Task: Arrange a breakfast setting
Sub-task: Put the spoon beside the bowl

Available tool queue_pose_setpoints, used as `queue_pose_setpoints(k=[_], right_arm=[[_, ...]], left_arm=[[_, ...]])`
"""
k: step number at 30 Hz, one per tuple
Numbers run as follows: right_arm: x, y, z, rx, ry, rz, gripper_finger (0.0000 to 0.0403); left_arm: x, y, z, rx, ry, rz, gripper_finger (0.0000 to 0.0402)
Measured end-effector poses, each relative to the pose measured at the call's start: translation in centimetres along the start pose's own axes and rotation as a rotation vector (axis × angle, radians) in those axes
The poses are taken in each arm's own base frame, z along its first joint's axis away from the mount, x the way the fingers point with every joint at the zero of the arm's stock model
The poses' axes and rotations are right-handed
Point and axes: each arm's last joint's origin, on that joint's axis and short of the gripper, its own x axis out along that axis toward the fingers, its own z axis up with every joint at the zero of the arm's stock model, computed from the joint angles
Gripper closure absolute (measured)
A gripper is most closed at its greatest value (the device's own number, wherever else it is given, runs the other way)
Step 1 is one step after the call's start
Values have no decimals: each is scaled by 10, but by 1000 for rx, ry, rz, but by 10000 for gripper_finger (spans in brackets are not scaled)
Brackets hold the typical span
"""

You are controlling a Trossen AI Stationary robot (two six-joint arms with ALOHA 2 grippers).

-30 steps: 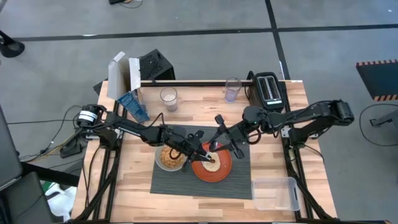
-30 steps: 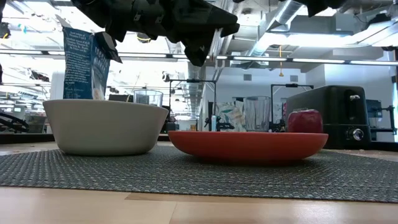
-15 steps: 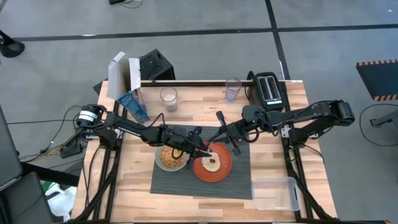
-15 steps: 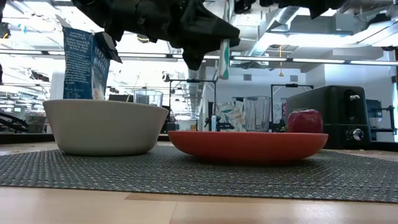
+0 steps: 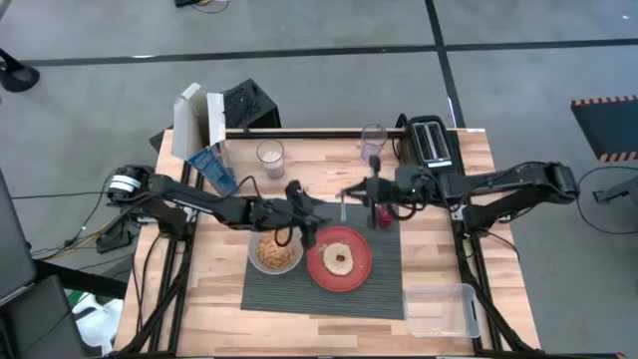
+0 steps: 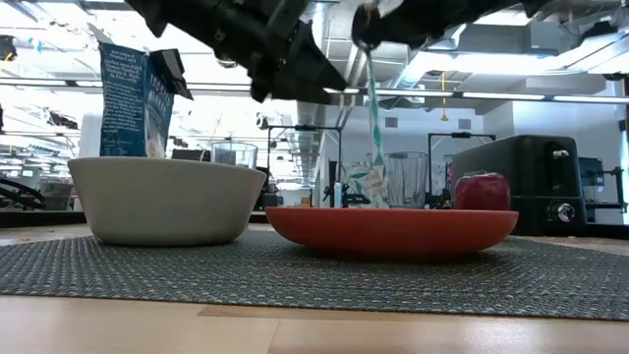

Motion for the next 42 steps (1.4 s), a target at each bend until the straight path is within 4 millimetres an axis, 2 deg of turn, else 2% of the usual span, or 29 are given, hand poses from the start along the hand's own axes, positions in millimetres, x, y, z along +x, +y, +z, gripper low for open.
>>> queue_pose_setpoints(k=[7, 15, 23, 33, 42], right_arm=[[15, -20, -1, 63, -55, -197, 372], [32, -23, -5, 94, -104, -259, 371], [32, -24, -2, 112, -142, -266, 371], [35, -25, 0, 210, -199, -270, 370], [38, -26, 0, 270, -233, -272, 370]], left_arm=[[2, 0, 10, -2, -141, 168, 157], [16, -2, -4, 14, -169, 479, 158], [30, -5, -11, 37, -202, 500, 162], [29, -2, -8, 72, -194, 622, 198], [30, -2, -9, 91, -181, 631, 233]])
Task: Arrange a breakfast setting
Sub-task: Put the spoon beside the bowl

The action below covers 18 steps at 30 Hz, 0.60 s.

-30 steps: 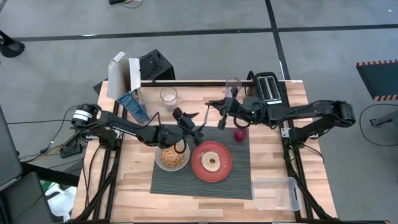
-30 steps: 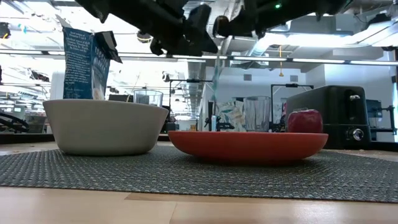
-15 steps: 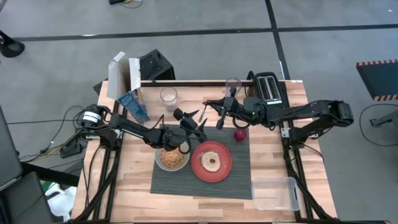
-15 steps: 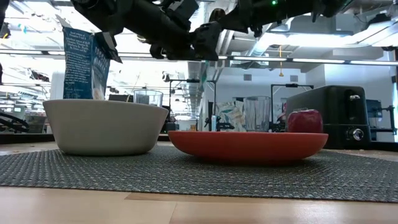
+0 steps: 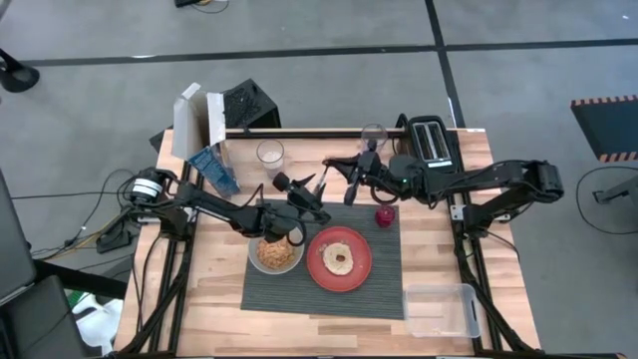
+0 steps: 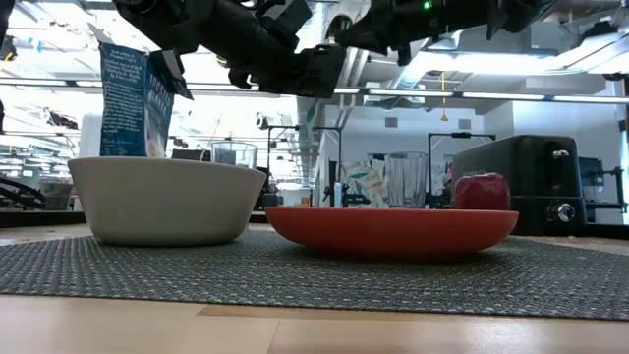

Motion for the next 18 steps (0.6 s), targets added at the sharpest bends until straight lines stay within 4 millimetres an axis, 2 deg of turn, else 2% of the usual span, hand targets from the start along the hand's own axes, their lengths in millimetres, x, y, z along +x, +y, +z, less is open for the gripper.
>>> queue_pose_setpoints(k=[12, 18], right_arm=[[7, 3, -9, -5, 3, 0, 370], [8, 1, -9, -4, -3, -6, 370]], left_arm=[[0, 0, -3, 44, 15, 0, 286], [1, 0, -4, 54, 22, 2, 296]])
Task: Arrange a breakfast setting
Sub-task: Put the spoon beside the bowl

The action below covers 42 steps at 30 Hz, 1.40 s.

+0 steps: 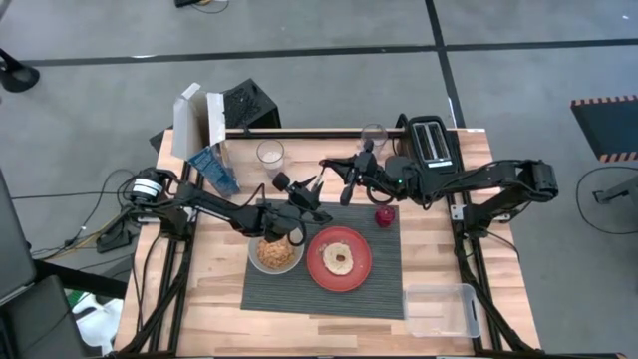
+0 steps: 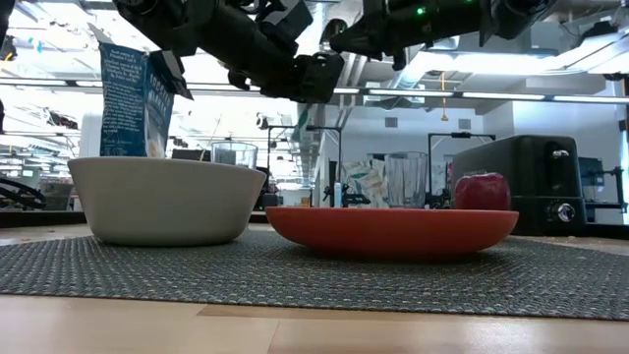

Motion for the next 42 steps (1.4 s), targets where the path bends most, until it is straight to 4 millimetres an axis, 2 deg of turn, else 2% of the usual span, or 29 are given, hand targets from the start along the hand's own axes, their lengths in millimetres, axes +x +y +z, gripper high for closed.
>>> queue_pose_setpoints(k=[13, 23, 27, 31, 37, 42], right_arm=[[1, -2, 0, -6, 1, -9, 369], [1, -2, 0, -3, -2, -13, 369], [1, -2, 0, -3, 1, -13, 367], [1, -2, -1, 14, 10, -9, 352], [-1, -1, 0, 3, 11, -1, 307], [-20, 0, 18, -32, 20, 25, 263]], left_arm=[[1, 1, 0, 3, 1, 6, 299], [1, 1, 1, -12, -2, 8, 373], [1, 1, 1, -12, -2, 11, 376], [1, 1, 0, 6, 3, 11, 362], [1, 1, 0, 19, 1, 3, 374], [-13, 3, 7, 32, 1, 14, 370]])
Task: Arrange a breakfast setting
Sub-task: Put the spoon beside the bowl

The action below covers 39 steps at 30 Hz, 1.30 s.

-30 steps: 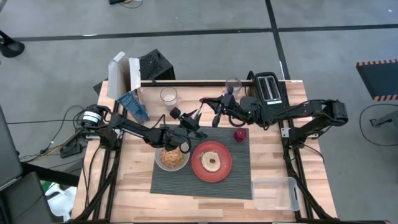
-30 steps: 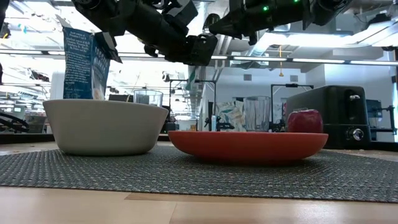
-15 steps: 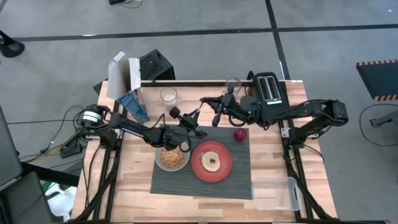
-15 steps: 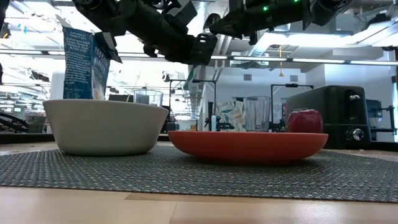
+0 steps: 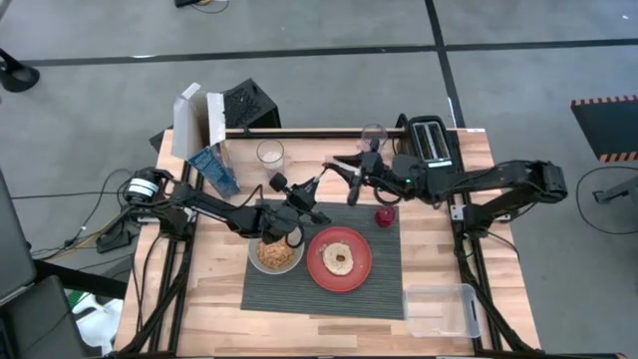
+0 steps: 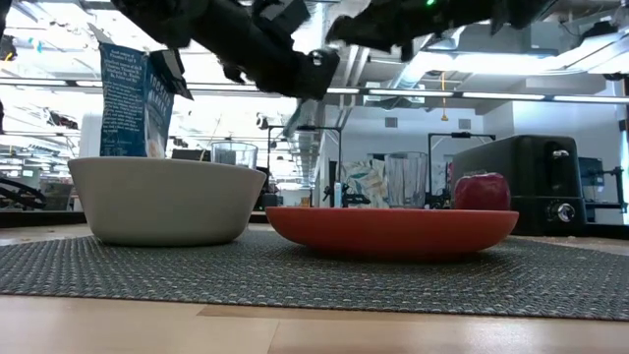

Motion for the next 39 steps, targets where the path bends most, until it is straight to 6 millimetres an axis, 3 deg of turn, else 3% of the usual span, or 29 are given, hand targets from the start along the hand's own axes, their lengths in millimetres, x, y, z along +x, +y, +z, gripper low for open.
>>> queue_pose_setpoints(k=[6, 10, 18, 21, 30, 39], right_arm=[[-40, 5, 21, -82, 65, 76, 232], [-60, 14, 20, -141, 145, 151, 228], [-78, 34, -35, -193, 245, 258, 231], [-84, 36, -56, -173, 244, 274, 231], [-94, 44, -88, -121, 269, 316, 231], [-99, 66, -105, -134, 345, 392, 231]], left_arm=[[-28, 17, 17, -62, 15, -37, 369], [-49, 33, 23, -132, 62, -122, 368], [-72, 63, 20, -340, 340, -478, 368], [-80, 74, 12, -398, 505, -522, 369], [-115, 109, -15, -478, 952, -355, 367], [-148, 118, -45, -537, 1136, -122, 368]])
